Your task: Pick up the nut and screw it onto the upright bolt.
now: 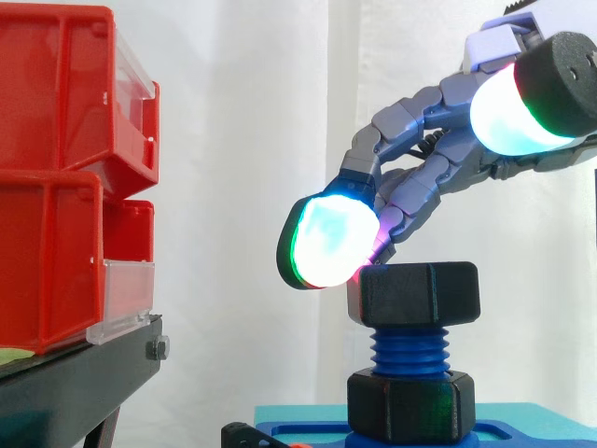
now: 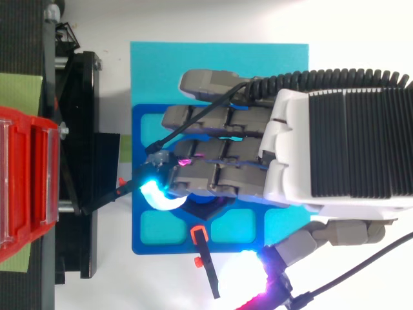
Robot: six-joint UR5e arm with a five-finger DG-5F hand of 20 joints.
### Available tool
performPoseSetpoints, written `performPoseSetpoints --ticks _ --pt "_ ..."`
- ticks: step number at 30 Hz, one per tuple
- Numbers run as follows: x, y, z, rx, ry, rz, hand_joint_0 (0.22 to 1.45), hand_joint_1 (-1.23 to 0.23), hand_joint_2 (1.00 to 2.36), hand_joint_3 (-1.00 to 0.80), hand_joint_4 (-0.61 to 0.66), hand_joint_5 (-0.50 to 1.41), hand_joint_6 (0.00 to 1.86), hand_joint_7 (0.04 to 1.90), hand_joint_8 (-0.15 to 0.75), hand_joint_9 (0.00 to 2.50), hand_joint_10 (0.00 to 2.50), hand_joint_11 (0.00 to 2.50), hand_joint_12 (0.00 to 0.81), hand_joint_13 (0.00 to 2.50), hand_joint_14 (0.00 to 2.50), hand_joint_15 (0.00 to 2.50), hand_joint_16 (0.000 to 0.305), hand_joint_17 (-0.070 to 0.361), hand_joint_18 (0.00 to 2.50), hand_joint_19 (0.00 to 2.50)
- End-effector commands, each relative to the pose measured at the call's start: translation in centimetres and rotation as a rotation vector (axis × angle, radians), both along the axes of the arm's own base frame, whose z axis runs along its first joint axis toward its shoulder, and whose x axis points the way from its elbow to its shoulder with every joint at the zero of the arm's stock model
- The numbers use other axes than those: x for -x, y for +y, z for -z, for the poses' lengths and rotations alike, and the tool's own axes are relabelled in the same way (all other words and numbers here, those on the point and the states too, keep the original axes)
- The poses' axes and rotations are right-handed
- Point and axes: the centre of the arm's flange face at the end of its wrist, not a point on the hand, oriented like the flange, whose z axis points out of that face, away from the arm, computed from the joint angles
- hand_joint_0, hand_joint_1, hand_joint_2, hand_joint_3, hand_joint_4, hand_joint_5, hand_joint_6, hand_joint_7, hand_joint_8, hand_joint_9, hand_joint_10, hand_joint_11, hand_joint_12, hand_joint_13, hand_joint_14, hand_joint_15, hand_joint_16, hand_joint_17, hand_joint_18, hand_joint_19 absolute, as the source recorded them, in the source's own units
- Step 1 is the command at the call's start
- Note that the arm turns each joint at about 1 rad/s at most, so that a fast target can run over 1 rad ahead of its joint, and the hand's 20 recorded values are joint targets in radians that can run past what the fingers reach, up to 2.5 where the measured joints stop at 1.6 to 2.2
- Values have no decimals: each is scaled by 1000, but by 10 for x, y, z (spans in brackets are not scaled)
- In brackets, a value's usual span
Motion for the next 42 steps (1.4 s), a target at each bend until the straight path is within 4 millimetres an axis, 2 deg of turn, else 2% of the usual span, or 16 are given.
performPoseSetpoints --ticks 1,10,16,23,31,36,42 --pt "1 -3 1 1 4 3 451 -238 1000 -500 179 -151 502 670 271 574 0 0 388 238 0 0 53 120 0 0" --pt "1 -10 1 9 6 6 463 -243 1000 -500 227 -114 503 811 293 661 0 0 382 322 0 0 48 107 23 0" --pt "2 -15 2 11 9 3 476 -249 1000 -500 271 -63 505 981 304 768 0 0 352 414 0 0 41 93 113 0" --pt "4 -28 2 27 17 4 499 -274 1000 -500 209 -1 505 1176 307 963 0 7 318 550 0 0 35 78 256 0" --pt "6 -45 2 60 19 12 513 -299 1000 -500 175 36 504 1275 295 1159 2 39 293 646 0 0 31 70 354 0" --pt "8 -53 2 66 26 13 526 -312 1000 -500 84 86 501 1401 193 1443 1 66 241 743 0 0 25 56 463 0" --pt "13 -64 4 82 57 16 529 -319 1000 -500 73 106 500 1444 135 1643 5 105 201 874 0 0 20 46 646 0"
